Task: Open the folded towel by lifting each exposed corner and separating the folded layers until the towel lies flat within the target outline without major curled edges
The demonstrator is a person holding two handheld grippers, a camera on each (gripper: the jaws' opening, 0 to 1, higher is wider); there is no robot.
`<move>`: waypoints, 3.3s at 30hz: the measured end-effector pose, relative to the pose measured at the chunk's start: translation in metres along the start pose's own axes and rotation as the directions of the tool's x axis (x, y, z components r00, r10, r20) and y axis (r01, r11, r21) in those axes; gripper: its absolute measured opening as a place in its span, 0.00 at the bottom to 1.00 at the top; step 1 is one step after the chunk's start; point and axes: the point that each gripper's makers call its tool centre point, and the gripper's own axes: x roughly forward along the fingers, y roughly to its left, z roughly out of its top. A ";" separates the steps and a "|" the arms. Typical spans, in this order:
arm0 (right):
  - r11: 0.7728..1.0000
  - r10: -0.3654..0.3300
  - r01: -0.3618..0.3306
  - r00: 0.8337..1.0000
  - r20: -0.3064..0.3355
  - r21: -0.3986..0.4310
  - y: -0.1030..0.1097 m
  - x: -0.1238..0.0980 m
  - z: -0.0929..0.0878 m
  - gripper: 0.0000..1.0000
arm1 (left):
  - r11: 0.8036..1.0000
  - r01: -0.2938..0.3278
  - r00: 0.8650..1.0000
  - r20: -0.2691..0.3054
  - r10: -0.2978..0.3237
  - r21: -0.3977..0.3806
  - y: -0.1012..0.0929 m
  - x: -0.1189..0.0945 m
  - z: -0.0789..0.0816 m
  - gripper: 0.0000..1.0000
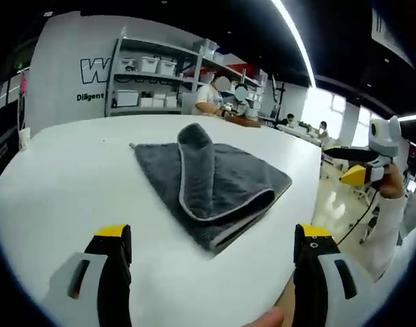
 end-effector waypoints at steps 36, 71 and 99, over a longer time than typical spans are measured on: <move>1.000 -0.007 0.007 1.000 0.029 0.001 -0.001 0.003 0.004 0.96 | 0.975 0.000 0.990 0.137 0.031 -0.220 0.024 0.050 0.002 0.30; 1.000 -0.011 0.011 1.000 0.023 0.010 -0.004 0.001 0.002 0.94 | 0.951 -0.305 0.912 0.302 0.279 0.042 0.062 -0.004 0.042 0.03; 1.000 0.002 -0.002 1.000 0.022 0.004 0.001 0.002 0.001 0.94 | 0.910 -0.414 0.802 0.459 0.382 -0.034 0.083 -0.080 0.073 0.03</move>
